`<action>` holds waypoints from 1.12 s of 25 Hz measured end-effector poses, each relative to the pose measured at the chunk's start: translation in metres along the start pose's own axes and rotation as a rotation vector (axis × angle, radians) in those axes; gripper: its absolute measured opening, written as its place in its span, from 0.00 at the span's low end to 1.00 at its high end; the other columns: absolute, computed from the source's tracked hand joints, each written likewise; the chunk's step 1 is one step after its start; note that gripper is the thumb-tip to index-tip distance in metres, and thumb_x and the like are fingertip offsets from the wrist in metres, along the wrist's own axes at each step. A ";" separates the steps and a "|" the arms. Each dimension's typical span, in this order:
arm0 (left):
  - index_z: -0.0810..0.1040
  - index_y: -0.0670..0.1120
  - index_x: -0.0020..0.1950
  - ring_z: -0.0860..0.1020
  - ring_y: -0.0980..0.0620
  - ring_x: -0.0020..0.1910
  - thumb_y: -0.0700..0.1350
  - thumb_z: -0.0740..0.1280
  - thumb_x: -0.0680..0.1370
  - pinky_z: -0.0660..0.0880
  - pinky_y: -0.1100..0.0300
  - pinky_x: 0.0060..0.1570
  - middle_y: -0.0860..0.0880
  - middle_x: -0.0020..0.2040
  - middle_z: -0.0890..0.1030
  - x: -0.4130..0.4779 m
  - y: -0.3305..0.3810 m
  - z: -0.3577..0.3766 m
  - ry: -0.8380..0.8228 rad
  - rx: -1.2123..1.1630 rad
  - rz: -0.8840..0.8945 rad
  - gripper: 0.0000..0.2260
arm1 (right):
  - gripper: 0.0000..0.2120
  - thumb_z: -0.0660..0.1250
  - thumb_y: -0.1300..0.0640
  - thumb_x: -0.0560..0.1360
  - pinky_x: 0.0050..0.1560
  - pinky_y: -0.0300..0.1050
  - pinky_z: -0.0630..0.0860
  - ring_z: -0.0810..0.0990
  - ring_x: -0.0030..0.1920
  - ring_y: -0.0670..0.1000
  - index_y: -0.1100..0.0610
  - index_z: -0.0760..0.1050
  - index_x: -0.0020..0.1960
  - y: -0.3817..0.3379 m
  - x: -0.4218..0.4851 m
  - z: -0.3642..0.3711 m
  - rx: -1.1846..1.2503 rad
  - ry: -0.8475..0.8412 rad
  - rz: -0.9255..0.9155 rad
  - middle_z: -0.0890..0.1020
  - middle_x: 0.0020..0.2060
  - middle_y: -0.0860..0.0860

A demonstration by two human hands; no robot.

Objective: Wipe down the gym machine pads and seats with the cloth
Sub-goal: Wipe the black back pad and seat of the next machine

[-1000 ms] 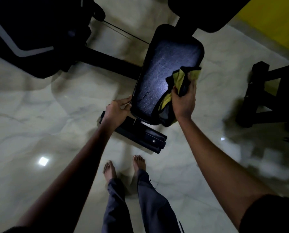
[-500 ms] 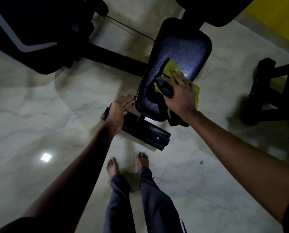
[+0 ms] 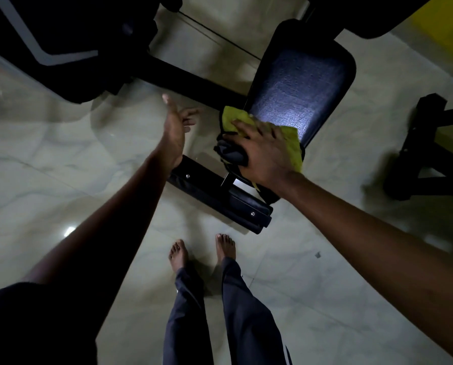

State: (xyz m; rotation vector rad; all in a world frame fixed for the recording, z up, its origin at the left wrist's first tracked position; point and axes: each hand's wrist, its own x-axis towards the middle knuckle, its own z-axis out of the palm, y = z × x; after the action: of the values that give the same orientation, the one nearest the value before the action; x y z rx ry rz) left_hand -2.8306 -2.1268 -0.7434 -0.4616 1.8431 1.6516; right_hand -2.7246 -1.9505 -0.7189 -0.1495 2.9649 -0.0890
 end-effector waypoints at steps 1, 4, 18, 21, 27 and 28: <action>0.80 0.47 0.64 0.72 0.52 0.54 0.61 0.31 0.82 0.65 0.59 0.50 0.45 0.60 0.78 0.002 -0.003 -0.008 0.020 0.004 0.000 0.41 | 0.27 0.67 0.43 0.66 0.69 0.57 0.60 0.66 0.74 0.59 0.41 0.77 0.65 -0.009 0.006 0.001 -0.013 -0.029 -0.030 0.72 0.72 0.46; 0.81 0.47 0.63 0.72 0.51 0.57 0.63 0.32 0.81 0.61 0.55 0.58 0.45 0.62 0.78 0.000 -0.011 -0.027 0.006 0.045 -0.035 0.41 | 0.24 0.67 0.42 0.64 0.71 0.59 0.57 0.65 0.74 0.59 0.44 0.80 0.59 -0.022 0.009 0.003 -0.093 -0.100 -0.155 0.75 0.67 0.47; 0.79 0.41 0.65 0.77 0.55 0.50 0.44 0.64 0.82 0.70 0.74 0.35 0.48 0.54 0.81 -0.018 -0.022 0.016 -0.140 0.163 0.044 0.14 | 0.26 0.70 0.45 0.63 0.75 0.58 0.52 0.63 0.77 0.57 0.46 0.78 0.61 0.040 -0.065 0.030 -0.099 -0.045 -0.613 0.73 0.71 0.47; 0.78 0.41 0.65 0.79 0.57 0.46 0.44 0.68 0.80 0.72 0.74 0.34 0.48 0.52 0.82 -0.025 -0.032 0.032 -0.208 0.182 0.075 0.14 | 0.28 0.72 0.44 0.65 0.73 0.57 0.57 0.66 0.74 0.57 0.44 0.75 0.64 0.055 -0.083 0.036 0.110 0.127 -0.206 0.74 0.70 0.49; 0.82 0.45 0.61 0.83 0.52 0.49 0.44 0.73 0.76 0.79 0.50 0.52 0.47 0.51 0.86 -0.028 -0.050 0.040 -0.141 0.077 0.083 0.14 | 0.30 0.65 0.58 0.70 0.75 0.49 0.64 0.64 0.76 0.53 0.56 0.70 0.73 0.032 -0.072 0.045 0.736 0.555 0.517 0.66 0.74 0.52; 0.82 0.44 0.61 0.83 0.54 0.47 0.43 0.73 0.76 0.80 0.54 0.49 0.47 0.50 0.86 -0.031 -0.049 0.041 -0.136 0.062 0.092 0.13 | 0.31 0.65 0.58 0.70 0.74 0.40 0.64 0.64 0.76 0.52 0.56 0.69 0.73 0.028 -0.066 0.044 0.812 0.586 0.624 0.66 0.75 0.53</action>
State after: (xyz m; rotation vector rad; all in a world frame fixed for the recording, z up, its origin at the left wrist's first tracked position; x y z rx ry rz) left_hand -2.7681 -2.0989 -0.7618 -0.2357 1.8328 1.6382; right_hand -2.6550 -1.9181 -0.7528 1.0369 3.0295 -1.3997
